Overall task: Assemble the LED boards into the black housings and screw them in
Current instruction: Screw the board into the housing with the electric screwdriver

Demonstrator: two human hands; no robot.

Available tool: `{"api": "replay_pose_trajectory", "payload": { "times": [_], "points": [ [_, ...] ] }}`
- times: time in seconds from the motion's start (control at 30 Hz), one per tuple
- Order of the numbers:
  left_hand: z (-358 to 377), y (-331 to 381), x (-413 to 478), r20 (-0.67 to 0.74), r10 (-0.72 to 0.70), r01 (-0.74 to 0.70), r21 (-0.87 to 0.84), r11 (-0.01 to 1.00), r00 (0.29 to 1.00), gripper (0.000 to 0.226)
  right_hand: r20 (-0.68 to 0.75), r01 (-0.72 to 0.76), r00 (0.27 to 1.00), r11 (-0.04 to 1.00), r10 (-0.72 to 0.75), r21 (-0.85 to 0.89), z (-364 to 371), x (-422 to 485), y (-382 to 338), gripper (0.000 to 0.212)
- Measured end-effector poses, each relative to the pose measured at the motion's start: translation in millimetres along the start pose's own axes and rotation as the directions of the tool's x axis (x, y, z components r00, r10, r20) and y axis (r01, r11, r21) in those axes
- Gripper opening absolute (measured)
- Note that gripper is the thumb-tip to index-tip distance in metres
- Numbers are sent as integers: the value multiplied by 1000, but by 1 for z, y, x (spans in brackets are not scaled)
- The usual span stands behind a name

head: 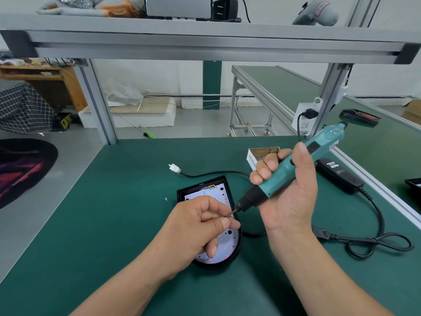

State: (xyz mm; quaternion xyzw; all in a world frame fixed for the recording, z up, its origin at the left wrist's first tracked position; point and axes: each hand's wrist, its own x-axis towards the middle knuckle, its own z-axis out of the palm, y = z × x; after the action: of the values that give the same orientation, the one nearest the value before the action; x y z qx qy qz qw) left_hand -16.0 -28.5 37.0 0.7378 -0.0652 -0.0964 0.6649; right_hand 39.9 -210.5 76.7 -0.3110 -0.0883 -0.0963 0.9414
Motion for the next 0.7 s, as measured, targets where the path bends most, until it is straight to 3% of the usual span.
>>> {"api": "replay_pose_trajectory", "payload": {
  "times": [0.33,0.57,0.7],
  "points": [
    [2,0,1,-49,31,-29,53,998,998,10,-18,12,1000,1000,-12,-16,-1,0,5,30],
    [1,4,0,-51,16,-14,27,1000,999,33,-108,-18,994,997,26,70,-5,4,7,33],
    [-13,2,7,-219,64,-34,138,990,974,25,-162,-1,987,995,17,99,-8,11,4,34]
  ]
}}
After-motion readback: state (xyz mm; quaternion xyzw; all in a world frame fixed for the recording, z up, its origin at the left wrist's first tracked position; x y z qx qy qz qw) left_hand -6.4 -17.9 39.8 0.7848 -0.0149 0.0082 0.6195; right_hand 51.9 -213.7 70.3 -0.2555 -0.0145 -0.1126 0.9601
